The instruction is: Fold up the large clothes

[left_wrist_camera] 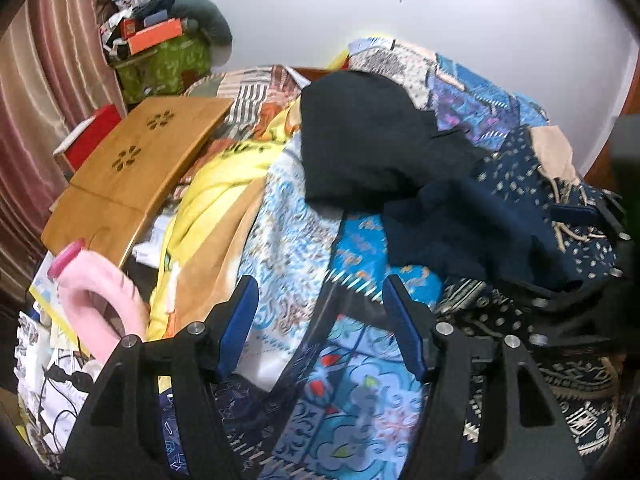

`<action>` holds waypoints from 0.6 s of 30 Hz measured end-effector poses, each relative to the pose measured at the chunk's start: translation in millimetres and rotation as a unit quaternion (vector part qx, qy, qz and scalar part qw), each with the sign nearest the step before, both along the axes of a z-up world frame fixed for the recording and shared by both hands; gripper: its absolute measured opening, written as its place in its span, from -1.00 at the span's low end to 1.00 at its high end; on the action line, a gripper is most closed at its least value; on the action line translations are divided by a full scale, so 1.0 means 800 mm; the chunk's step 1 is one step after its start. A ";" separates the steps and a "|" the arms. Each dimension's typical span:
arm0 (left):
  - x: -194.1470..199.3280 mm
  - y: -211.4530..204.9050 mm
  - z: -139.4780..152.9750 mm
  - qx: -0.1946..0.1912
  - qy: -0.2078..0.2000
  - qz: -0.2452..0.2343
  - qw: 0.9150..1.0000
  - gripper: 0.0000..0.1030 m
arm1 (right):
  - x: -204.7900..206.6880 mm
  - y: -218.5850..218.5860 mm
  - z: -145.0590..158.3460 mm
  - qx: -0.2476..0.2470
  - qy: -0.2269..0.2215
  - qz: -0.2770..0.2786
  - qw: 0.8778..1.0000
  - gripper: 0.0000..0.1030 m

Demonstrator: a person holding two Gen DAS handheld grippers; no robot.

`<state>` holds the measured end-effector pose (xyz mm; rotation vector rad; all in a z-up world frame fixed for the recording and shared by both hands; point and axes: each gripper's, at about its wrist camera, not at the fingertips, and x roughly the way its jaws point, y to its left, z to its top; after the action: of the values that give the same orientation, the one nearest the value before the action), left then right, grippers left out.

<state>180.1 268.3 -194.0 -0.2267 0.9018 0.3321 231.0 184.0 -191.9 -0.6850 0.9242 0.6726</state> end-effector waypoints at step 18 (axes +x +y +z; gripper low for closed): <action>0.012 0.017 -0.038 -0.029 0.022 0.008 0.999 0.23 | 0.061 0.041 -0.094 -0.059 0.033 -0.029 0.997 -0.13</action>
<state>189.8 282.3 -224.8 -0.2803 0.9540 0.3263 279.5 217.0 -266.9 -0.7405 1.0478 0.5963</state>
